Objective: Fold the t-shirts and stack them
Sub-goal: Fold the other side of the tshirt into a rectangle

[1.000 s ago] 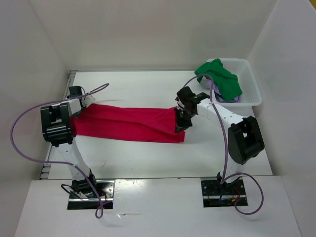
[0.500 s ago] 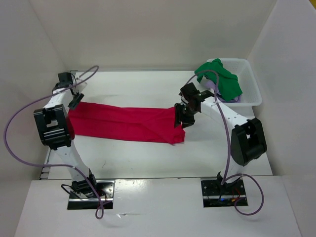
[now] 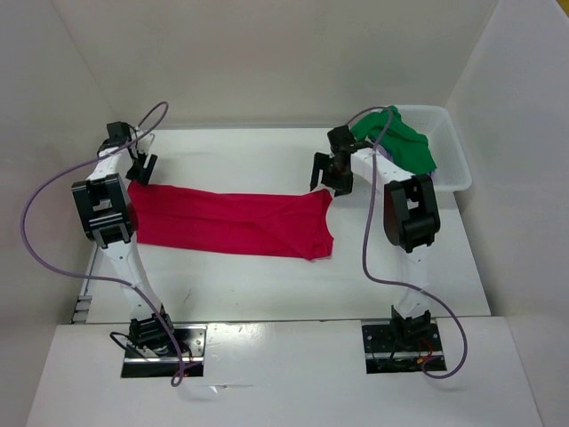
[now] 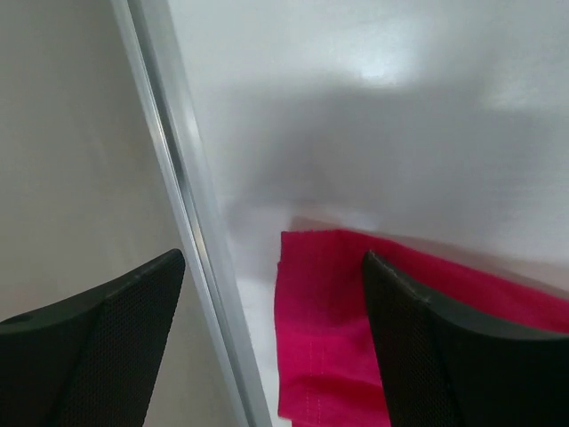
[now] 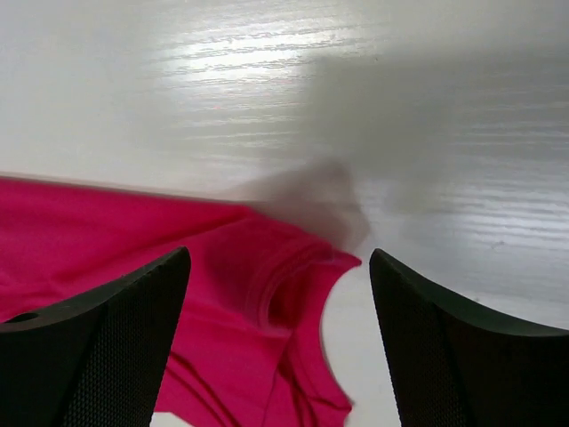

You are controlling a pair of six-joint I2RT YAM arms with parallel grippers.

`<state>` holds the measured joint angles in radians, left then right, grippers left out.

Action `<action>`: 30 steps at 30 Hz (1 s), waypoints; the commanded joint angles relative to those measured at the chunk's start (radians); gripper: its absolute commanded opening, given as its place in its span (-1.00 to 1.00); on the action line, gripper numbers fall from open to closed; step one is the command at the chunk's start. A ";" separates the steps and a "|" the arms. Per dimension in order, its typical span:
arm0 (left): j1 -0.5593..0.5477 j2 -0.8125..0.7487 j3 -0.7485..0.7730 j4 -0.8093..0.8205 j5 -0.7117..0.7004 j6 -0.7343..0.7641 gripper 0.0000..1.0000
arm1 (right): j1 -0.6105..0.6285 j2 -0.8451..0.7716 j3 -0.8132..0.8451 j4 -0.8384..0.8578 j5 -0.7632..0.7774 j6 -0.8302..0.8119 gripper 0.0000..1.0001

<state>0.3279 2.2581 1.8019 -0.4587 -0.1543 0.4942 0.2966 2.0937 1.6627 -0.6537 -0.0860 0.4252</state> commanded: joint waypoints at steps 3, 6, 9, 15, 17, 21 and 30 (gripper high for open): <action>0.014 0.026 0.041 0.000 0.044 -0.049 0.75 | -0.013 0.039 0.043 0.048 -0.029 -0.016 0.60; 0.014 0.070 0.040 0.009 -0.022 -0.049 0.58 | -0.037 0.048 0.019 0.048 -0.047 -0.006 0.27; 0.014 0.083 0.040 0.009 -0.031 -0.049 0.03 | -0.059 0.048 -0.009 0.060 -0.063 0.003 -0.37; 0.014 0.043 -0.021 0.050 -0.094 -0.060 -1.00 | -0.077 0.048 -0.009 0.069 -0.020 0.003 -1.00; 0.025 0.031 -0.021 0.060 -0.126 -0.074 -1.00 | -0.086 0.048 0.026 0.069 0.000 0.012 -1.00; 0.048 0.031 0.004 0.042 -0.137 -0.114 -1.00 | -0.097 0.092 0.106 0.069 -0.043 -0.015 -0.80; 0.028 -0.083 -0.024 0.095 -0.214 -0.125 0.70 | -0.079 -0.006 0.146 0.046 -0.003 -0.085 0.62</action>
<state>0.3630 2.2574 1.7920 -0.3923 -0.3141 0.3973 0.2115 2.1834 1.7798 -0.6216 -0.1318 0.3763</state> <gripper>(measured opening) 0.834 0.787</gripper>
